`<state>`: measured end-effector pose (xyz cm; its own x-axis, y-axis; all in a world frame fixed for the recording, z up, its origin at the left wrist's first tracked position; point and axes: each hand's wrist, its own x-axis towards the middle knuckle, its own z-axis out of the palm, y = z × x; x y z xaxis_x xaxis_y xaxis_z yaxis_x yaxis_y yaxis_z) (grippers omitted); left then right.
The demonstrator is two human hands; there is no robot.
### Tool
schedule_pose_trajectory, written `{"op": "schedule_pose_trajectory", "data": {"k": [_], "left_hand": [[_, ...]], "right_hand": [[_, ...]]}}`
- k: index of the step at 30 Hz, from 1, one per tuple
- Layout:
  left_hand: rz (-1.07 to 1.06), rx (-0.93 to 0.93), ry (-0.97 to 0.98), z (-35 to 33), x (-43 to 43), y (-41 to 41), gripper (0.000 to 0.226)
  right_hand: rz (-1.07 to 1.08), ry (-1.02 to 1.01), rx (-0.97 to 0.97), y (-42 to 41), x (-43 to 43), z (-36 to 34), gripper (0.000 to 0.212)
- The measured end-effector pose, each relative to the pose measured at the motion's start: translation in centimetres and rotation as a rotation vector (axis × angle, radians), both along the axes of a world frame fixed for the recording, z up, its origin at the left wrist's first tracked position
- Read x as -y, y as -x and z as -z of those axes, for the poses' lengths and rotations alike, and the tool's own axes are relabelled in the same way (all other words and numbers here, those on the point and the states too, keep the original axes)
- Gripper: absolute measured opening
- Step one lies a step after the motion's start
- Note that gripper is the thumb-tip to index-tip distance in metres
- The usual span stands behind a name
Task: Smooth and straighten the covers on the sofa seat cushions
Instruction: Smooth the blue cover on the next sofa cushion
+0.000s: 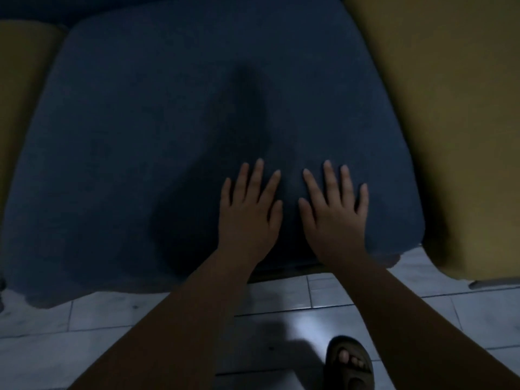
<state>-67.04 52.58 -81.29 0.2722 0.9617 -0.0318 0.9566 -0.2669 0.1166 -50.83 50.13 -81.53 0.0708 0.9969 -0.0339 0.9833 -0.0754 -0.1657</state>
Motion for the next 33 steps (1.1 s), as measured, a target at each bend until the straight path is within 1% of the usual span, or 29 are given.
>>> {"op": "schedule_pose_trajectory", "data": {"k": [3, 6, 8, 9, 11, 13, 14, 16, 18, 19, 21, 23, 25, 27, 29, 30, 31, 32, 33], "left_hand": [[0.035, 0.074, 0.055, -1.2, -0.3, -0.2, 0.061], [0.041, 0.278, 0.094, -3.0, -0.6, 2.2, 0.063], [-0.011, 0.388, 0.014, -4.5, -0.3, 5.0, 0.059], [-0.033, 0.406, -0.050, -5.0, -0.2, 6.6, 0.057], [-0.057, 0.383, -0.173, -5.7, 0.0, 9.5, 0.055], [-0.117, 0.317, -0.230, -4.9, 0.5, 13.6, 0.056], [-0.146, 0.288, -0.219, -3.9, 0.9, 15.6, 0.057], [-0.158, 0.185, -0.130, -1.6, 2.1, 19.0, 0.055], [-0.142, 0.092, -0.069, 0.3, 3.2, 20.8, 0.054], [-0.136, 0.081, -0.061, 0.5, 3.2, 20.9, 0.054], [-0.119, 0.100, -0.038, -0.1, 2.9, 20.8, 0.054], [-0.089, 0.160, -0.015, -0.9, 2.8, 21.3, 0.055], [-0.124, 0.245, -0.008, -1.8, 2.8, 22.9, 0.057], [-0.218, 0.317, -0.085, -3.0, 2.7, 25.3, 0.057], [-0.293, 0.330, -0.194, -3.9, 2.7, 27.8, 0.056], [-0.328, 0.332, -0.227, -3.8, 2.9, 29.0, 0.056], [-0.359, 0.329, -0.226, -3.2, 3.2, 30.5, 0.056], [-0.377, 0.308, -0.184, -2.4, 3.5, 31.8, 0.056], [-0.377, 0.258, -0.112, -1.4, 3.9, 32.9, 0.056]], "right_hand": [[0.039, 0.060, 0.057, 0.0, -0.3, -0.4, 0.060], [0.065, 0.062, -0.029, 2.2, -0.8, -2.3, 0.066], [-0.044, -0.010, -0.096, 5.3, -1.3, -4.1, 0.064], [-0.104, -0.083, -0.123, 7.2, -1.5, -5.0, 0.062], [-0.153, -0.230, -0.169, 10.9, -2.0, -6.2, 0.059], [-0.180, -0.279, -0.210, 14.8, -2.1, -6.1, 0.057], [-0.196, -0.255, -0.209, 16.3, -2.0, -5.2, 0.056], [-0.233, -0.130, -0.112, 18.6, -1.4, -2.8, 0.055], [-0.231, 0.001, -0.011, 19.8, -0.8, -1.0, 0.054], [-0.208, 0.025, 0.011, 20.0, -0.8, -0.7, 0.054], [-0.167, 0.035, 0.024, 20.5, -1.1, -1.2, 0.055], [-0.111, 0.094, 0.022, 21.2, -1.3, -2.4, 0.054], [-0.055, 0.110, -0.047, 22.8, -1.4, -3.9, 0.055], [-0.119, -0.048, -0.140, 25.6, -1.4, -5.7, 0.056], [-0.217, -0.236, -0.186, 28.7, -1.1, -6.7, 0.057], [-0.254, -0.277, -0.214, 30.0, -0.9, -6.8, 0.057], [-0.288, -0.271, -0.226, 31.2, -0.6, -6.4, 0.057], [-0.321, -0.222, -0.209, 32.1, -0.3, -5.5, 0.056], [-0.352, -0.146, -0.146, 32.8, 0.1, -4.2, 0.056]]}}
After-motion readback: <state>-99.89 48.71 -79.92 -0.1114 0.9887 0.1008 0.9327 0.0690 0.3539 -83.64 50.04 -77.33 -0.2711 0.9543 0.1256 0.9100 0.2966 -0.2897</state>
